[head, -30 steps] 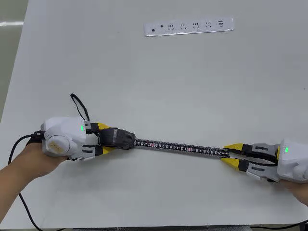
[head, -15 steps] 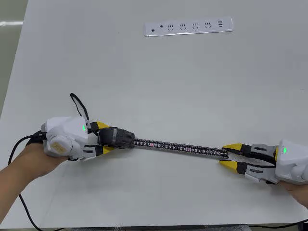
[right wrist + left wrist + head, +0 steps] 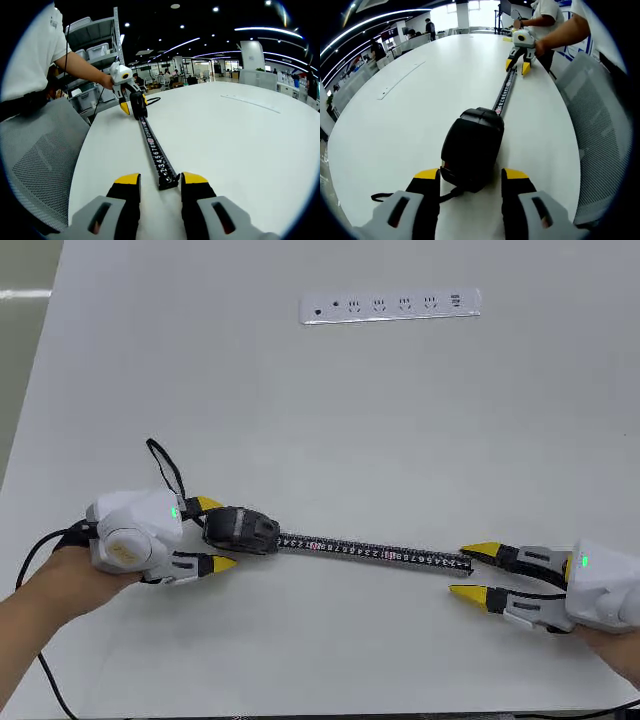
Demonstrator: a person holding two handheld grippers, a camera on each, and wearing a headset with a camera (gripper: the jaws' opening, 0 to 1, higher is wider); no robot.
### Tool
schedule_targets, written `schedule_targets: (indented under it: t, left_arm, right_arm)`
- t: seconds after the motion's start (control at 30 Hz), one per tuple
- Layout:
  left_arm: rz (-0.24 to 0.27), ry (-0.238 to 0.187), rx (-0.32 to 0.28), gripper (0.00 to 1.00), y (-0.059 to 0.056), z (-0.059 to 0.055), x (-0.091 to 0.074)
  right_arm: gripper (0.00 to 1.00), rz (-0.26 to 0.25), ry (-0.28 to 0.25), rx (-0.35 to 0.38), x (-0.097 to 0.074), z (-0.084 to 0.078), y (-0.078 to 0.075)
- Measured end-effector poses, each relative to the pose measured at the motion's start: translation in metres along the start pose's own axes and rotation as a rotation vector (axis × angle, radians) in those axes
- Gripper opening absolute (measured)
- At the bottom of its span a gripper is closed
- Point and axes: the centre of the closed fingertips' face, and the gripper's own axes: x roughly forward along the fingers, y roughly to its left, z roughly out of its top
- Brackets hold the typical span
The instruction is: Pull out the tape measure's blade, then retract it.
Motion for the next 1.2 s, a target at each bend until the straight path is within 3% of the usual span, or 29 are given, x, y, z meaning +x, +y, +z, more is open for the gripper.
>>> schedule_targets:
  t: [0.43, 0.67, 0.93, 1.0, 1.2]
  left_arm:
    - [0.026, -0.022, -0.041, 0.56, 0.0, 0.001, -0.001]
    - [0.035, -0.043, -0.068, 0.55, -0.001, 0.002, -0.004]
    - [0.087, -0.075, -0.121, 0.54, -0.002, 0.006, -0.013]
    - [0.107, -0.112, -0.17, 0.54, -0.002, 0.01, -0.016]
    - [0.155, -0.126, -0.212, 0.54, -0.005, 0.006, -0.023]
  right_arm:
    - [0.37, -0.042, -0.012, 0.025, 0.0, 0.006, -0.001]
    - [0.38, -0.05, -0.025, 0.036, 0.001, 0.009, 0.0]
    - [0.39, -0.121, -0.04, 0.041, 0.001, 0.012, 0.004]
    - [0.39, -0.132, -0.063, 0.061, -0.001, 0.016, 0.006]
    - [0.41, -0.166, -0.062, 0.064, -0.002, 0.016, 0.01]
